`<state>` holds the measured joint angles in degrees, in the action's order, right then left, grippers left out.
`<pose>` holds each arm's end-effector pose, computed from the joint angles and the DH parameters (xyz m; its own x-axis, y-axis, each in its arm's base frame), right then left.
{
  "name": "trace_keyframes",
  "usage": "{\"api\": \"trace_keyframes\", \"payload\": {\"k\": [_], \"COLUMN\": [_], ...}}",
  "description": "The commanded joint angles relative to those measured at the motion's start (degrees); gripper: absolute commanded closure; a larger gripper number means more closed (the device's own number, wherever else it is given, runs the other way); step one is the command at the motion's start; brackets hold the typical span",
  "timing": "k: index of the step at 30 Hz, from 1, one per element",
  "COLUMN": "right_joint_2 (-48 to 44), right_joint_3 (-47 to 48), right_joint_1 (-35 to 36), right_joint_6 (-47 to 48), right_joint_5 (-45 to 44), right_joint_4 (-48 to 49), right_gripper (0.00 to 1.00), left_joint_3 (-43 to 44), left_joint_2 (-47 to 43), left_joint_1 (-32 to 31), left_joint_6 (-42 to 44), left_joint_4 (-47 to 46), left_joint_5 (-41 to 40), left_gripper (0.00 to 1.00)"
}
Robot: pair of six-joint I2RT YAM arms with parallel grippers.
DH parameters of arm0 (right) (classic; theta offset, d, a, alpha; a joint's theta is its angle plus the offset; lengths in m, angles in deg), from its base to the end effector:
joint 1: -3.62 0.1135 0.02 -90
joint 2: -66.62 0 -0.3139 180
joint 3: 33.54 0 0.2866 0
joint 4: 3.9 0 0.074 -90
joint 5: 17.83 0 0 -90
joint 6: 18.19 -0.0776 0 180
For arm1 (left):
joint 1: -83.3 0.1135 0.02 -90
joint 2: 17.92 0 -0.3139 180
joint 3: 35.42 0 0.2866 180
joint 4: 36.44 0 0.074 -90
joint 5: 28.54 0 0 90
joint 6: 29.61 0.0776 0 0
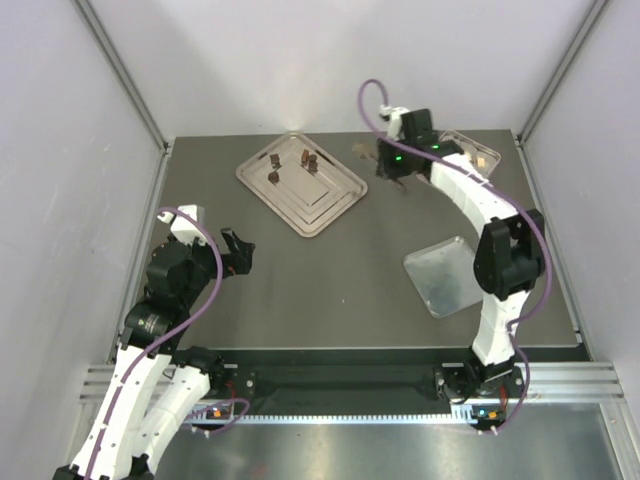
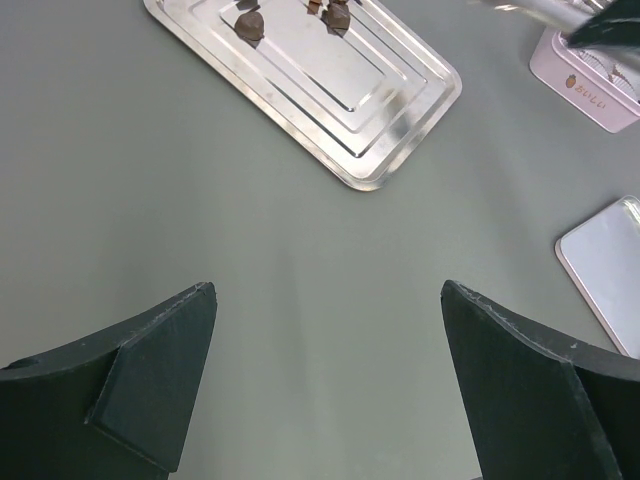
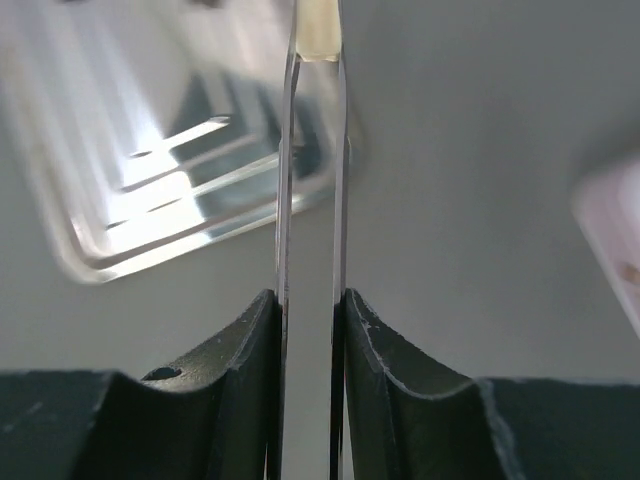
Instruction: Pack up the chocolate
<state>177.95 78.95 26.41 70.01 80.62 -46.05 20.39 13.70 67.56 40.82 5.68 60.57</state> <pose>0.4884 0.2176 0.3128 -0.6197 -0.2267 -0.7514 -0.4662 0.8765 0.1200 0.1528 -0.0418 0.3488 -0.3653 -0.2450 -0.8981 0.1429 0.9385 -0.3142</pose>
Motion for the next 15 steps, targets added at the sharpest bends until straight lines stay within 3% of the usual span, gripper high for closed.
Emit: {"api": "trace_keyframes", "payload": {"k": [1, 9, 15], "right_joint_2": [-5.24, -6.21, -4.02], "right_joint_3": [-0.47, 0.32, 1.99], "right_joint_1": [-7.64, -17.15, -19.36], "right_joint_6": [-4.35, -6.19, -6.81], "right_joint_5": [-2.03, -10.19, -15.56], "right_joint_4": [0.88, 0.71, 0.53], "right_gripper": [0.74, 0.73, 0.72], "left_joint_3": [0.31, 0.31, 0.31], "left_joint_2": [-0.50, -0.33, -0.06], "left_joint_1": [0.19, 0.19, 0.19], "left_joint_6": [0.24, 0.24, 0.32], "left_joint_4": [-3.06, -3.15, -3.15], "left_joint_5": [0.53, 0.62, 0.62], "left_gripper": [0.01, 0.01, 0.01]}}
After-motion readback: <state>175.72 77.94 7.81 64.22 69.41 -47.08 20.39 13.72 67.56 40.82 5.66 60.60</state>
